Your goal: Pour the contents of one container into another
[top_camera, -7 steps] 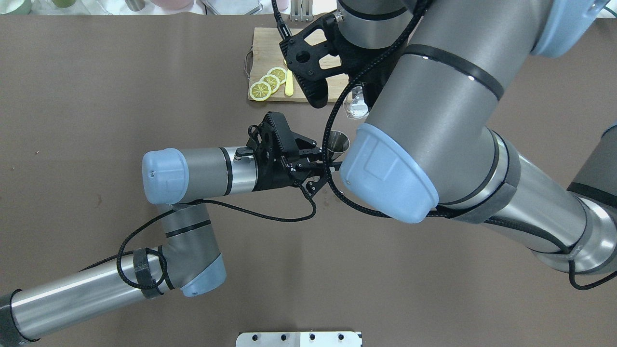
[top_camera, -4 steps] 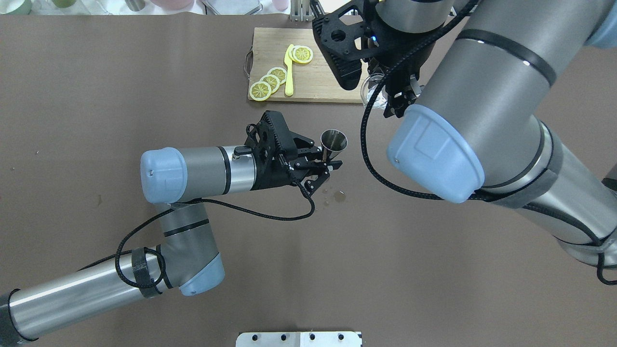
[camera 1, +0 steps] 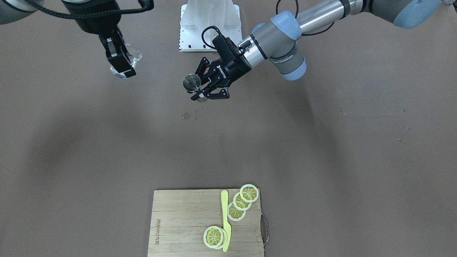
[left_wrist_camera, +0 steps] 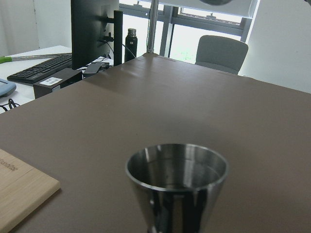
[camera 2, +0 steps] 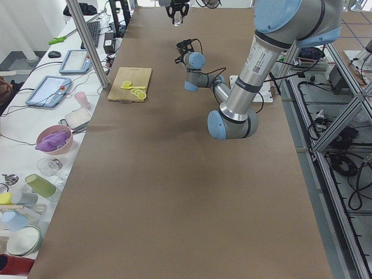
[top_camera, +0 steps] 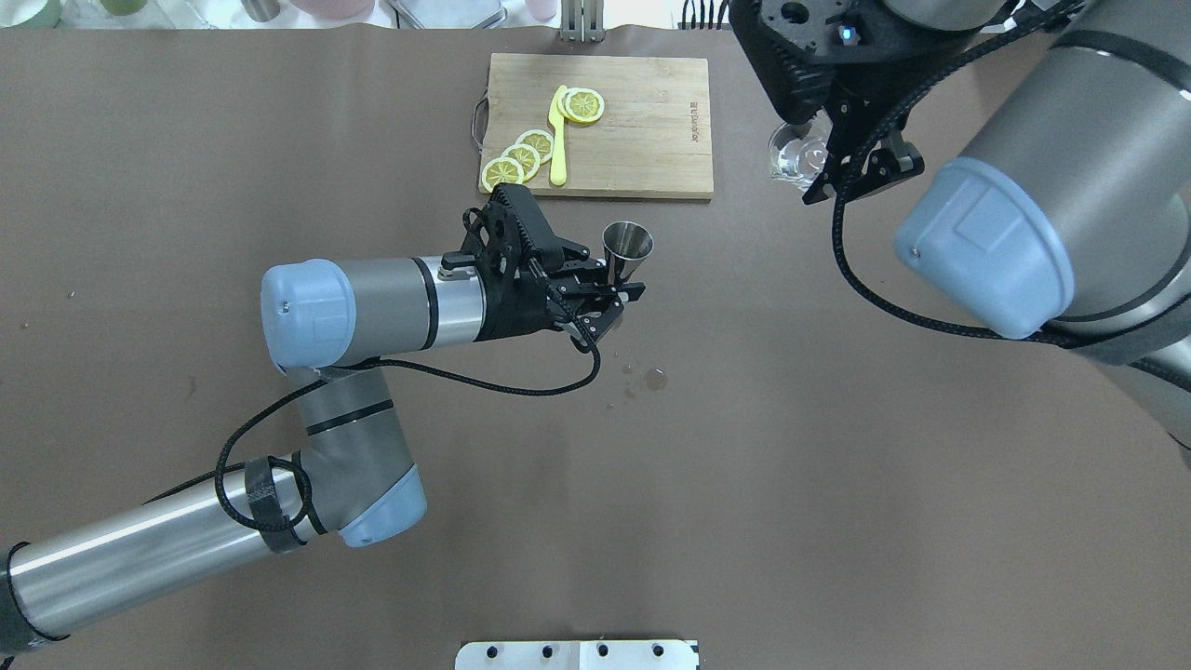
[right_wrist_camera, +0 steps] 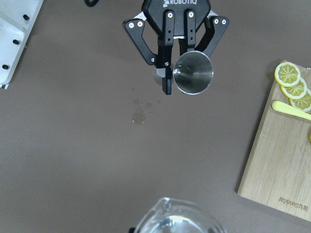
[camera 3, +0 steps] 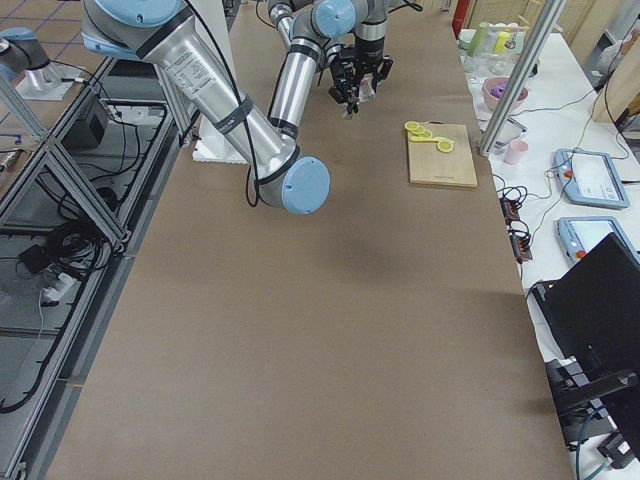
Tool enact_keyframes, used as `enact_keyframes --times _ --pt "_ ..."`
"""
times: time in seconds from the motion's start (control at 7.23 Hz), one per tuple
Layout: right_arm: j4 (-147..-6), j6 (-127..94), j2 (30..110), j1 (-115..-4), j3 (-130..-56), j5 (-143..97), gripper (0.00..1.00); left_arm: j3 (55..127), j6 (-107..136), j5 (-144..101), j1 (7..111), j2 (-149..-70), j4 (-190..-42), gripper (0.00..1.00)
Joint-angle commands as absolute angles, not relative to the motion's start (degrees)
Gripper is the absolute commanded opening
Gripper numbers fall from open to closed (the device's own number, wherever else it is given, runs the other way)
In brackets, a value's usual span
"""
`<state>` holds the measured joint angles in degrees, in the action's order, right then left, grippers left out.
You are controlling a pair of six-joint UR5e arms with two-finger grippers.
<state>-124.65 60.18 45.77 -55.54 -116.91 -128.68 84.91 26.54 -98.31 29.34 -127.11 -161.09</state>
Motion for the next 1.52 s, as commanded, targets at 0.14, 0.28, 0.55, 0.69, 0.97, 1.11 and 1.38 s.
enact_keyframes --times 0.14,0.28,0.55,0.69,0.97,1.11,1.38 --pt "-114.8 58.7 54.5 -63.1 -117.1 -139.2 0.00 84.9 32.7 -98.3 32.6 -123.3 -160.4 0.00" --pt "-110.8 55.3 56.7 -63.8 -117.0 -140.8 0.00 84.9 32.8 -98.1 34.4 -122.1 -160.4 0.00" --pt "-106.1 50.6 59.3 -65.6 -116.0 -143.6 0.00 84.8 32.7 -94.3 36.8 -120.0 -160.9 0.00" --pt "-103.0 47.9 60.1 -66.9 -114.4 -146.0 0.00 85.4 32.5 -91.4 36.8 -118.7 -161.4 0.00" --pt "-98.5 46.6 60.1 -69.5 -109.5 -150.2 0.00 87.2 32.1 -81.5 36.0 -115.6 -162.4 0.00" --pt "-96.0 46.1 60.3 -70.6 -106.7 -151.9 0.00 87.7 31.9 -76.0 34.6 -114.2 -163.8 0.00" --pt "-91.3 45.6 61.9 -72.3 -103.3 -155.2 0.00 91.4 31.9 -63.6 29.8 -110.5 -164.2 0.00"
